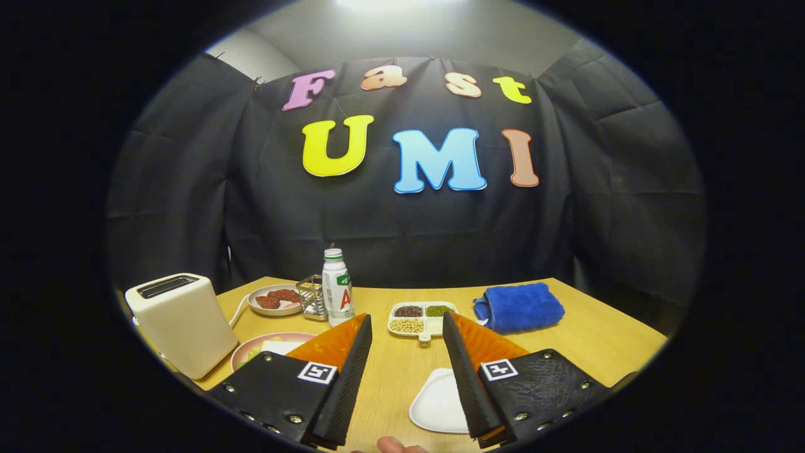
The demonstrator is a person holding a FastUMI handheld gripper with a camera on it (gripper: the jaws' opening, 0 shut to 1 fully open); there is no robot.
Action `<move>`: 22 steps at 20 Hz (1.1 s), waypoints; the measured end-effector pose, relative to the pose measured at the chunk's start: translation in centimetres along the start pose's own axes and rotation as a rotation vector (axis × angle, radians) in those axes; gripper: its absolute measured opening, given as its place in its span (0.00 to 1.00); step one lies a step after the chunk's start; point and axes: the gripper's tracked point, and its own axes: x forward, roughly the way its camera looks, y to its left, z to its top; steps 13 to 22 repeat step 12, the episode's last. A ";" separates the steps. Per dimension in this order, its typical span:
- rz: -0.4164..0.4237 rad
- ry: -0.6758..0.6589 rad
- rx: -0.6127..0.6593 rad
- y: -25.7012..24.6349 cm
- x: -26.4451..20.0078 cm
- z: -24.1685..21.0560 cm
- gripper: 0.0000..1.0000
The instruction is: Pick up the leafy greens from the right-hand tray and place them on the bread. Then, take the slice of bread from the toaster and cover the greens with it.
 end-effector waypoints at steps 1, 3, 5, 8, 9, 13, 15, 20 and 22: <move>-0.003 -0.011 0.006 -1.0 -0.3 0.5 0.69; -0.020 -0.020 0.002 -3.6 -0.8 1.0 0.69; -0.026 -0.014 0.002 -5.6 -1.4 1.2 0.69; -0.016 0.003 0.024 -8.8 -2.3 1.2 0.69; -0.019 0.004 0.022 -10.0 -2.4 1.1 0.69; -0.031 0.006 0.015 -14.0 -2.9 0.8 0.69; -0.031 0.006 0.015 -14.0 -2.9 0.8 0.69; -0.031 0.006 0.015 -14.0 -2.9 0.8 0.69; -0.031 0.006 0.015 -14.0 -2.9 0.8 0.69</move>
